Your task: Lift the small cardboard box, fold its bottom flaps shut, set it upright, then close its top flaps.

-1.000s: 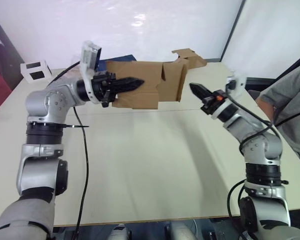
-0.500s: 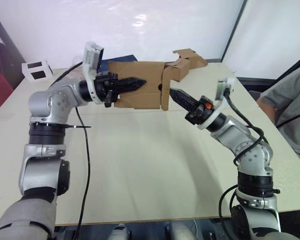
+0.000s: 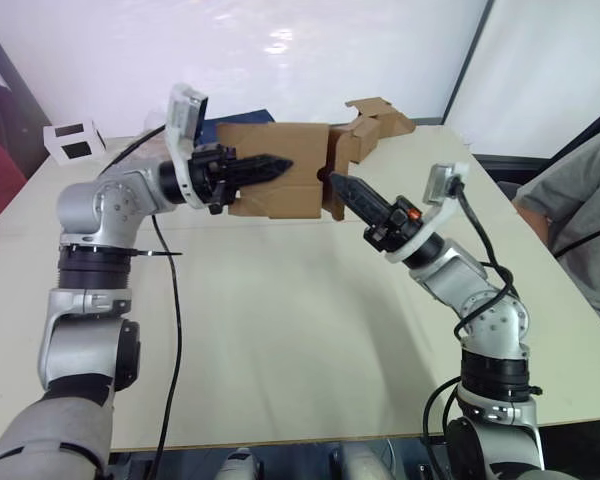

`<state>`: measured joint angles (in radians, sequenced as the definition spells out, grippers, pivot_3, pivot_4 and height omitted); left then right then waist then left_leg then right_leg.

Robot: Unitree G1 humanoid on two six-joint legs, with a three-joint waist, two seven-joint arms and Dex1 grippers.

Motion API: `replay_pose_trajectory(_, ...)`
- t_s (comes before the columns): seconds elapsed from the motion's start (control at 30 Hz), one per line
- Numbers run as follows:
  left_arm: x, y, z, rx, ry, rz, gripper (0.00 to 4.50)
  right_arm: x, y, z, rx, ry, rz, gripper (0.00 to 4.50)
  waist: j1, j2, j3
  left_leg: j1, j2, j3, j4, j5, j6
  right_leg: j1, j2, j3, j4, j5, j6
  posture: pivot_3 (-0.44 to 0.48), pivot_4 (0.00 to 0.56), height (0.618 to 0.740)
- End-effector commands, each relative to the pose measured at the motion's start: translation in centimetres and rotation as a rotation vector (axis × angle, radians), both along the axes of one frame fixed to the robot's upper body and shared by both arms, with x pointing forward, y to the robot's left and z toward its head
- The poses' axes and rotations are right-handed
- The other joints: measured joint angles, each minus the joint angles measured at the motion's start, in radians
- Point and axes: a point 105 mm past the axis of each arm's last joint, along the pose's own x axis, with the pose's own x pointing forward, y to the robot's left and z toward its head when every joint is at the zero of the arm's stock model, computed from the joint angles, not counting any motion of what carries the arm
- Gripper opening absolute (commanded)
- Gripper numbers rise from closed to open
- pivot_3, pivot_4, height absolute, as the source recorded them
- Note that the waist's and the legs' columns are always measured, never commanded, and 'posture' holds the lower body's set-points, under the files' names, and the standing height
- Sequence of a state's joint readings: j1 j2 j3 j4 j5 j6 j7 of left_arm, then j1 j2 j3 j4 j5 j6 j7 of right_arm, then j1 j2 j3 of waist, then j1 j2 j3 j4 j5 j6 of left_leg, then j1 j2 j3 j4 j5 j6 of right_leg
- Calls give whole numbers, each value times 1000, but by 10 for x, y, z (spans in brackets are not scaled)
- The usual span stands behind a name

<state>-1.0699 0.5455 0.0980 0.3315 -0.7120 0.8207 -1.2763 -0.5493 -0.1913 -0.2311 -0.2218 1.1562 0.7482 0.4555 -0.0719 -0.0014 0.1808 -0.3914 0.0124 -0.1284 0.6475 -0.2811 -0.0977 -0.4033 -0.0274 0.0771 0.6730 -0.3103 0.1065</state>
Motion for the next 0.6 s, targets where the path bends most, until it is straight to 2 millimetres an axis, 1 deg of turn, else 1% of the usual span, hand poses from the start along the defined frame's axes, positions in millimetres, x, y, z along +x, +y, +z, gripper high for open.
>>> replay_pose_trajectory(0.03,-6,5,12,-36,-39,-4,0,-10,0,9,69,-23,24,2349,0,0,0,0,0,0,0,0,0,0,0,0,0,0,0,0,150,740)
replay_pose_trajectory(0.23,-6,6,12,-35,-34,-3,0,-10,2,2,100,13,25,2349,0,0,0,0,0,0,0,0,0,0,0,0,0,0,0,0,150,740)
replay_pose_trajectory(0.33,-7,5,13,-33,-31,-5,0,-7,2,-2,103,26,5,1581,0,0,0,0,0,0,0,0,0,0,0,0,0,0,0,0,150,740)
replay_pose_trajectory(0.37,-7,4,13,-33,-31,-6,0,-6,3,-3,101,28,0,1093,0,0,0,0,0,0,0,0,0,0,0,0,0,0,0,0,150,740)
replay_pose_trajectory(0.4,-7,4,13,-33,-30,-7,0,-5,3,-4,98,30,-5,841,0,0,0,0,0,0,0,0,0,0,0,0,0,0,0,0,150,740)
replay_pose_trajectory(0.6,-7,4,14,-29,-28,-12,0,-1,4,-4,102,27,-21,841,0,0,0,0,0,0,0,0,0,0,0,0,0,0,0,0,150,740)
